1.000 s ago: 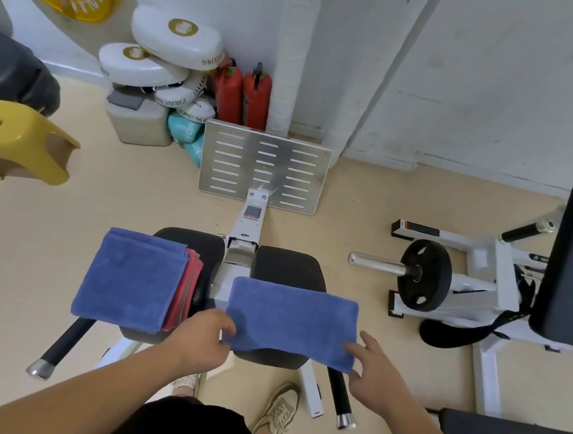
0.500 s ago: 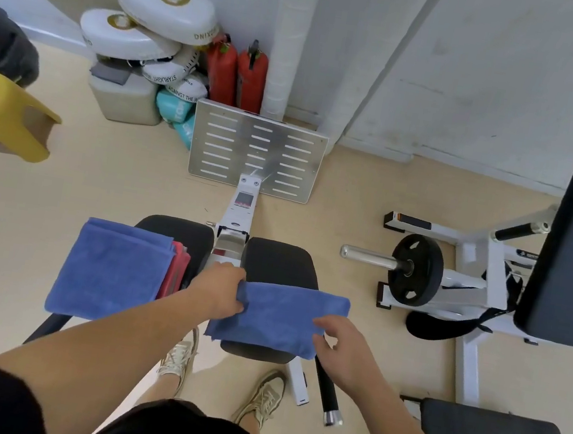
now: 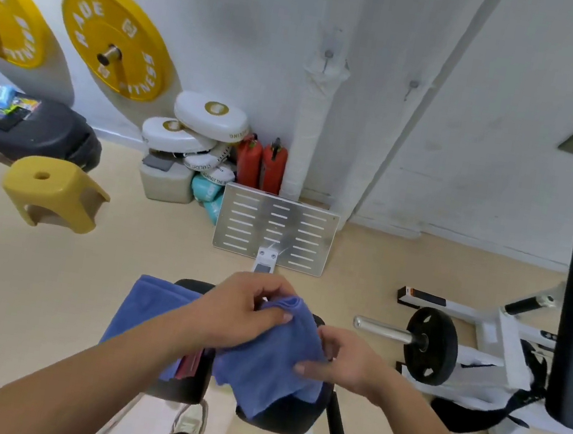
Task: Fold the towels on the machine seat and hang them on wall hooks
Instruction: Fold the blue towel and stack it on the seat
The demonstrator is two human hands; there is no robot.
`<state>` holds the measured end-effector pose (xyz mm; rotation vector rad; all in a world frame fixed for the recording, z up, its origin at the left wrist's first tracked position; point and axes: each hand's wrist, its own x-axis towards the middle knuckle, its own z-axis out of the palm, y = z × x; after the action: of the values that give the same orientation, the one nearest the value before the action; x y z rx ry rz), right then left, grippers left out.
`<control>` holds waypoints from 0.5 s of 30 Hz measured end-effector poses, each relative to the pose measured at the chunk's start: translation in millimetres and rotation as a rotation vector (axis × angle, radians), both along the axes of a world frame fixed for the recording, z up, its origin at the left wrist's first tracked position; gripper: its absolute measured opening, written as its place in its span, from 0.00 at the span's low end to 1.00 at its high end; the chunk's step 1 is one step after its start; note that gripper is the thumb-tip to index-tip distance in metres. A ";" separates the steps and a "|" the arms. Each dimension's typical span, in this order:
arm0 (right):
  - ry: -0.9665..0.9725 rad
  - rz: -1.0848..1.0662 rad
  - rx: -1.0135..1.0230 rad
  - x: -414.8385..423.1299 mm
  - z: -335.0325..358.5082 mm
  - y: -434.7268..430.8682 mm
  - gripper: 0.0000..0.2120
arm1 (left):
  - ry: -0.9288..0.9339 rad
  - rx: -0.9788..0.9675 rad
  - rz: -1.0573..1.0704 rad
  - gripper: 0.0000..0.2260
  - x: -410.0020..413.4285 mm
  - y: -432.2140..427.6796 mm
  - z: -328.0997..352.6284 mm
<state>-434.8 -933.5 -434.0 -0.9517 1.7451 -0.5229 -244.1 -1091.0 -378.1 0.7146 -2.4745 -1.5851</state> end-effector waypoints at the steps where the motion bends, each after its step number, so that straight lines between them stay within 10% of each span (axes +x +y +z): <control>1: -0.011 0.015 0.026 -0.7 3.3 -0.3 0.21 | 0.037 -0.042 0.043 0.09 1.4 -4.6 12.4; 6: -0.027 0.010 0.089 0.2 13.0 10.7 0.13 | 0.198 -0.092 0.301 0.10 7.5 -27.3 52.1; 15: -0.506 -0.852 -0.152 -19.3 11.3 43.5 0.15 | 0.020 -0.152 0.598 0.09 26.8 -37.9 17.2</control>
<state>-454.1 -890.0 -422.6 -0.0865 1.5835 -1.3263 -217.2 -1128.9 -360.9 1.2500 -2.0507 -1.1584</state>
